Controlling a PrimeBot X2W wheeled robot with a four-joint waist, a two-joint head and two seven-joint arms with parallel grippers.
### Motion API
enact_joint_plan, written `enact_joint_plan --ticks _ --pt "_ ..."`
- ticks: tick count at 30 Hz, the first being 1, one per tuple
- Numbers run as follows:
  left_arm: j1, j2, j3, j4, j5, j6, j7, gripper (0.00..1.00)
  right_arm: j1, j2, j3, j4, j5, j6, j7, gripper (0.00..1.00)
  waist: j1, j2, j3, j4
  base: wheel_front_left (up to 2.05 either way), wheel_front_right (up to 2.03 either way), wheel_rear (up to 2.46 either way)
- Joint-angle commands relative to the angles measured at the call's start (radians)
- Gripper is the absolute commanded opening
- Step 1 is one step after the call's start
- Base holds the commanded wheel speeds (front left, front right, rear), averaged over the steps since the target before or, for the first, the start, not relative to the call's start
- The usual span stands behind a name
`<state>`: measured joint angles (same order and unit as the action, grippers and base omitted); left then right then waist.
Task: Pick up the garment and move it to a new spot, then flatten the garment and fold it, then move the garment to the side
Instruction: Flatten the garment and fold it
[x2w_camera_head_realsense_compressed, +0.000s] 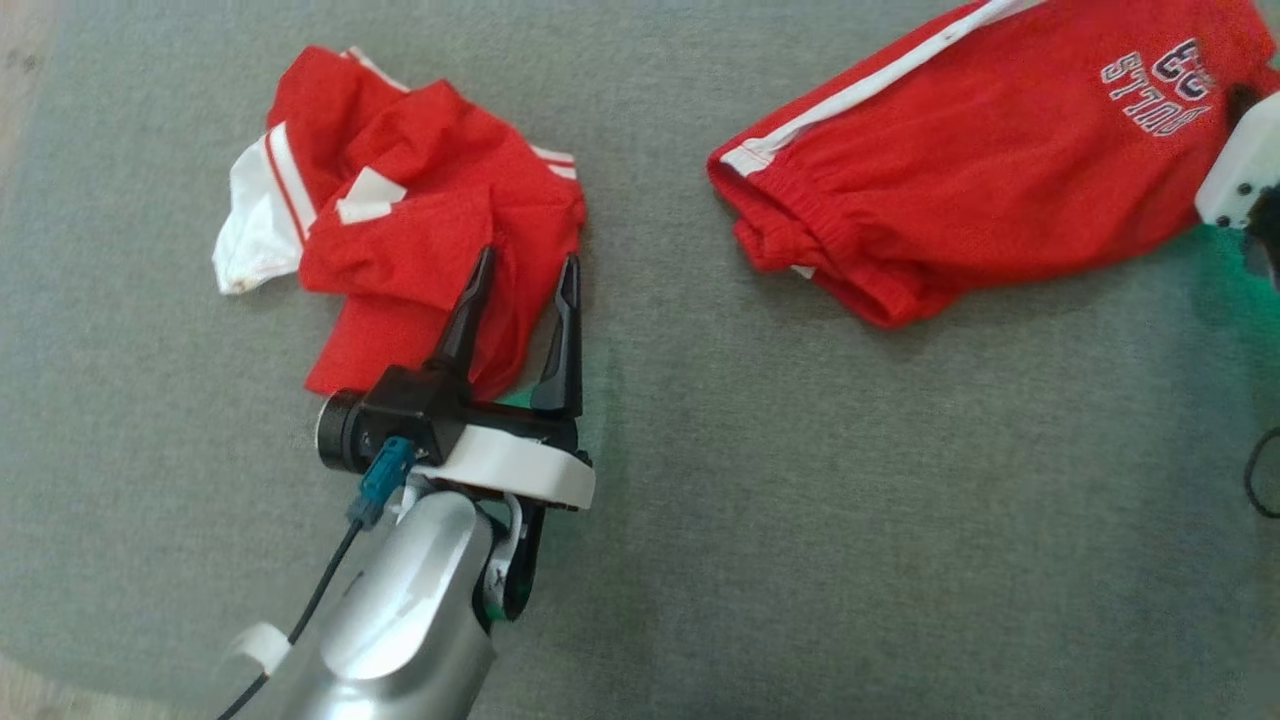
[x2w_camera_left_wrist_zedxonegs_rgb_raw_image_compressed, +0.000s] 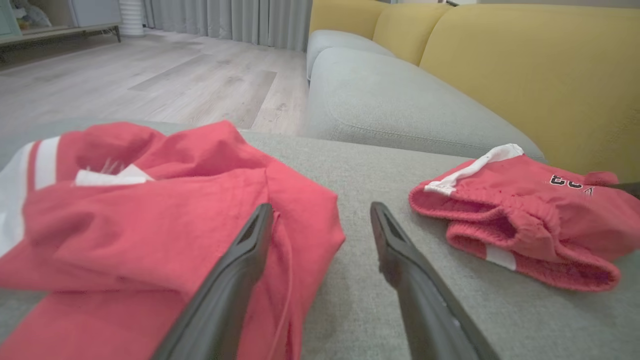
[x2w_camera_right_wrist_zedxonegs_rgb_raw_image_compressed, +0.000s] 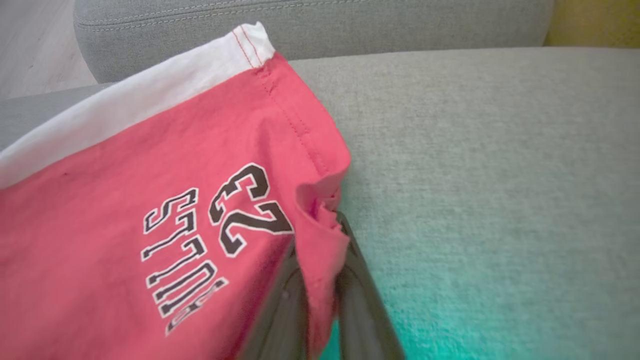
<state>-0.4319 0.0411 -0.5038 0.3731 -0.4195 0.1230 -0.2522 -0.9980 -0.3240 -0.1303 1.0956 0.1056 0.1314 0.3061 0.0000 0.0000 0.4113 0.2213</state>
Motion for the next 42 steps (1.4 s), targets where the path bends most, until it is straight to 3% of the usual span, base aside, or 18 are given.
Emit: enact_joint_plan --ticks 1,17,26,32,42 --pt "-0.011 0.009 0.04 -0.022 0.015 -0.003 -0.01 1.0 0.017 -0.006 0.028 -0.012 0.022 -0.001 -0.015 0.0 0.0 0.0 -0.024 -0.025 0.0 0.0 0.0" --pt "0.061 0.009 0.084 -0.002 0.015 -0.026 -0.01 1.0 0.194 -0.111 0.087 -0.053 0.203 -0.001 -0.115 0.0 0.0 0.0 -0.15 -0.121 0.0 0.0 0.0" --pt "0.093 0.009 0.107 0.005 0.04 -0.033 -0.01 1.0 0.349 -0.157 -0.006 -0.067 0.268 -0.001 -0.172 0.0 0.0 0.0 -0.202 -0.143 0.0 0.0 0.0" --pt "0.12 0.009 0.112 0.004 0.05 -0.037 -0.01 1.0 0.405 -0.154 -0.075 -0.074 0.253 -0.001 -0.23 0.0 0.0 0.0 -0.22 -0.15 0.0 0.0 0.0" --pt "0.126 0.009 0.117 0.006 0.03 -0.042 -0.01 1.0 0.411 -0.07 -0.082 -0.199 0.254 -0.001 -0.307 0.0 0.0 0.0 -0.244 -0.153 0.0 0.0 0.0"
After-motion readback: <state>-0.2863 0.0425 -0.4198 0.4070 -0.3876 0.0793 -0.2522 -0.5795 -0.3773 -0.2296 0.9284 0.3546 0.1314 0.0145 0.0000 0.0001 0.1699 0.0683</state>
